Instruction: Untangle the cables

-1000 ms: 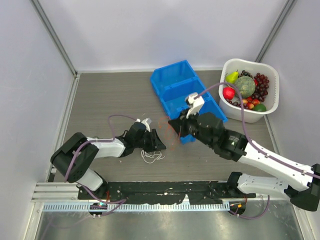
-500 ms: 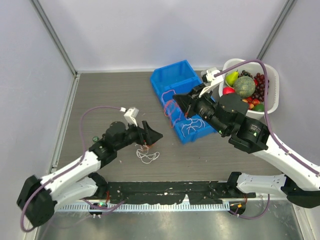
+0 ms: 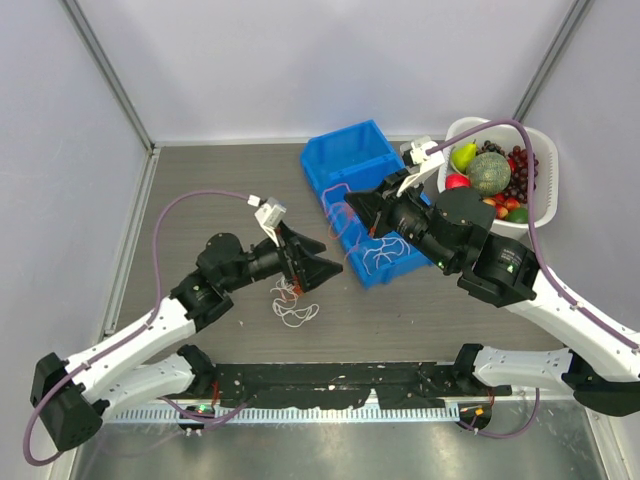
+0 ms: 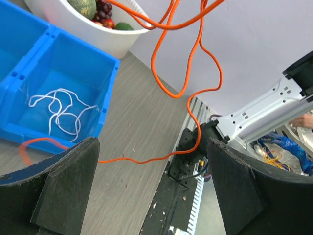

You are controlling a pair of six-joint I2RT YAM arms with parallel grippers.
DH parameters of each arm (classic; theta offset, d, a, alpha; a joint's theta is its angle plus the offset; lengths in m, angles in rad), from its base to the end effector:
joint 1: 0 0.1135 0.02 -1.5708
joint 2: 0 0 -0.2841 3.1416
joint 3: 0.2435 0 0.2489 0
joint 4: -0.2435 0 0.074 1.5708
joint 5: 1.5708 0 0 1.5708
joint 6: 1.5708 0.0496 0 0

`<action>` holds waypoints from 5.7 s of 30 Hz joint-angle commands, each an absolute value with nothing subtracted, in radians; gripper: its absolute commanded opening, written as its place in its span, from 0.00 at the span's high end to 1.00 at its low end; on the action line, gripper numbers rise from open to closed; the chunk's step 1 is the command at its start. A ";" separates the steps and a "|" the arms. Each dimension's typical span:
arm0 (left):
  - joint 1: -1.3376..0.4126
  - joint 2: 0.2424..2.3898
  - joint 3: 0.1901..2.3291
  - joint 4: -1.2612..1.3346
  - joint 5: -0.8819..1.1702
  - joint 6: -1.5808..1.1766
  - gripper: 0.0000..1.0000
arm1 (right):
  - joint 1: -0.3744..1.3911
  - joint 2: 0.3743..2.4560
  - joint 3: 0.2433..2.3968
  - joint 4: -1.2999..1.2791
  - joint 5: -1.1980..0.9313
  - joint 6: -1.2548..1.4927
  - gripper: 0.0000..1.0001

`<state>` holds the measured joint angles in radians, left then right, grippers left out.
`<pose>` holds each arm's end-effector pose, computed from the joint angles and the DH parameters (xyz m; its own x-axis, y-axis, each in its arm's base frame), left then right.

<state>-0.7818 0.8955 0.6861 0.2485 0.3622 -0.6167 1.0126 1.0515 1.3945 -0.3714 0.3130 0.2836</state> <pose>0.1377 -0.1614 0.3484 -0.5037 -0.2620 -0.8232 0.7585 0.3219 -0.5666 0.1228 0.1679 0.4945 -0.1946 0.1909 -0.9621 -0.6140 0.7412 0.2713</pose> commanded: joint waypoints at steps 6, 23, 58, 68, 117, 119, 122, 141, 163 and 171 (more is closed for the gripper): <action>-0.874 1.034 0.756 0.399 0.434 -0.577 0.11 | 1.015 1.049 1.427 -0.334 0.284 0.316 0.99; -0.931 1.112 0.726 0.434 0.187 -0.535 0.97 | 1.015 1.065 1.428 -0.298 0.264 0.324 0.99; -0.933 1.000 0.615 0.101 -0.024 -0.632 0.49 | 0.962 1.135 1.597 -0.268 0.592 0.149 0.99; -0.933 0.787 0.591 -0.027 -0.175 -0.635 0.08 | 0.597 1.310 1.920 -0.330 0.270 0.302 0.99; -0.931 0.788 0.615 -0.207 -0.242 -0.732 0.06 | 0.339 1.738 1.434 -0.337 -0.003 0.385 0.66; -0.930 0.796 0.615 -0.225 -0.250 -0.745 0.06 | 0.344 1.720 1.437 -0.371 -0.003 0.370 0.55; -0.931 0.810 0.614 -0.265 -0.285 -0.779 0.06 | 0.368 1.630 1.399 -0.382 0.093 0.351 0.44; -0.930 0.950 0.586 -0.526 -0.433 -0.906 0.31 | 0.939 1.299 0.631 0.168 -0.066 0.583 0.49; -0.930 0.917 0.480 -0.399 -0.344 -0.936 0.47 | 1.002 1.534 0.664 0.342 -0.120 0.747 0.54; -0.930 0.891 0.468 -0.388 -0.339 -0.925 0.42 | 1.028 1.586 0.670 0.374 -0.095 0.756 0.60</action>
